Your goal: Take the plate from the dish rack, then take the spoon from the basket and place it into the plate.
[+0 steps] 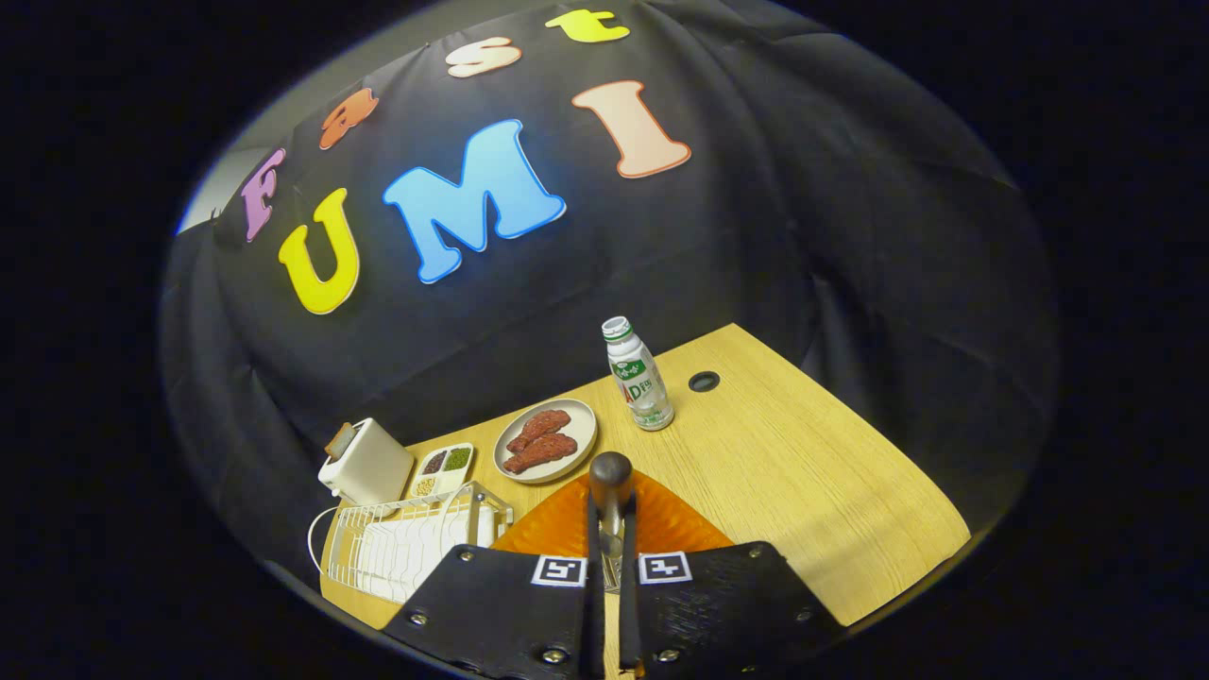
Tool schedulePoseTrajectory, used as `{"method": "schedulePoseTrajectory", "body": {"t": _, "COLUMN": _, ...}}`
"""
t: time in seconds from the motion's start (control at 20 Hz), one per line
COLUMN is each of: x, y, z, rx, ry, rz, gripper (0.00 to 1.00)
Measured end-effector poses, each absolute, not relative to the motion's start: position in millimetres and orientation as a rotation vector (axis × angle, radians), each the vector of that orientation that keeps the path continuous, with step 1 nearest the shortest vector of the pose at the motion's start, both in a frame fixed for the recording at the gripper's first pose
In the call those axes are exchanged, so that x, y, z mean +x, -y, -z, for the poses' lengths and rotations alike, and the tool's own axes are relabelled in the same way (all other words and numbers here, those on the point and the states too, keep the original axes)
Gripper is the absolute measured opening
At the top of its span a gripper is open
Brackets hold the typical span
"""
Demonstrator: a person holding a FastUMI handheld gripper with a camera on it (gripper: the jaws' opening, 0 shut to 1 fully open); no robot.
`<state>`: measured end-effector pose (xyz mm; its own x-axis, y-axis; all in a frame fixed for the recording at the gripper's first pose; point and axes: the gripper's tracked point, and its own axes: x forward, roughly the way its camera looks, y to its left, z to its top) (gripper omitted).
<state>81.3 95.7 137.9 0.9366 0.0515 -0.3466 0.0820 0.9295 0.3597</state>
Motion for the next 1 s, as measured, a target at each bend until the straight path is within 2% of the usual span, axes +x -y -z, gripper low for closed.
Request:
{"method": "schedulePoseTrajectory", "body": {"t": 0.4, "x": 27.8, "y": -209.0, "z": -169.4, "rx": 0.310, "ry": -0.387, "rz": -0.222, "gripper": 0.06}}
{"method": "schedulePoseTrajectory", "body": {"t": 1.0, "x": -64.3, "y": -405.8, "z": -89.0, "rx": 0.081, "ry": -0.556, "rz": -0.555, "gripper": 0.06}}
